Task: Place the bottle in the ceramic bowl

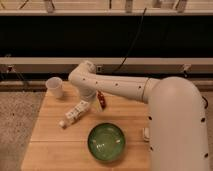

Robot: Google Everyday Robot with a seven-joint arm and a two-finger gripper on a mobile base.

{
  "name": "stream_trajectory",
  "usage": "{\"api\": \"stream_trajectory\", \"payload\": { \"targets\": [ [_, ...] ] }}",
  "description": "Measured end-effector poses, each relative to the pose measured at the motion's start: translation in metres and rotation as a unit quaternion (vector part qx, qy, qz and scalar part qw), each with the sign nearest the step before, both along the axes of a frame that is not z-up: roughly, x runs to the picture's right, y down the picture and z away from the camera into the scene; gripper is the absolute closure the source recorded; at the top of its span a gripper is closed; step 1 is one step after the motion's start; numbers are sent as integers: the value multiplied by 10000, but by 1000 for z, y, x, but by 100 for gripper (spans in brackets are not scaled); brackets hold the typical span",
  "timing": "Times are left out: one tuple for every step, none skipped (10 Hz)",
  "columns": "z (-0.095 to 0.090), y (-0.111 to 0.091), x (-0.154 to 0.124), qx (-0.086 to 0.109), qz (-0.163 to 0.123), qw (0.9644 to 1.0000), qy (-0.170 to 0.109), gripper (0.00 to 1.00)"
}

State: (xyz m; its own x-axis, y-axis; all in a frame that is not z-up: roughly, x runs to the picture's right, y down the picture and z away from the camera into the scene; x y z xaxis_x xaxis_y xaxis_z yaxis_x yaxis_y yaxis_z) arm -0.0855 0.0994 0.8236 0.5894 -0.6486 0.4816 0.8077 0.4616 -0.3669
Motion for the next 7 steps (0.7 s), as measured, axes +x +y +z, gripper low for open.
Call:
{"api": "stream_trajectory", "payload": {
  "targets": [
    [5, 4, -3, -35, -47, 10000, -20, 20],
    [8, 8, -12, -83, -117, 9999, -79, 20],
    [12, 11, -14, -137, -148, 9998, -92, 20],
    [15, 14, -16, -182, -148, 9997, -85, 20],
    [17, 17, -23, -225, -159, 9996, -116, 20],
    [25, 24, -30, -270, -199, 9993, -156, 20],
    [29, 28, -30, -305, -212, 9992, -161, 20]
  ]
}}
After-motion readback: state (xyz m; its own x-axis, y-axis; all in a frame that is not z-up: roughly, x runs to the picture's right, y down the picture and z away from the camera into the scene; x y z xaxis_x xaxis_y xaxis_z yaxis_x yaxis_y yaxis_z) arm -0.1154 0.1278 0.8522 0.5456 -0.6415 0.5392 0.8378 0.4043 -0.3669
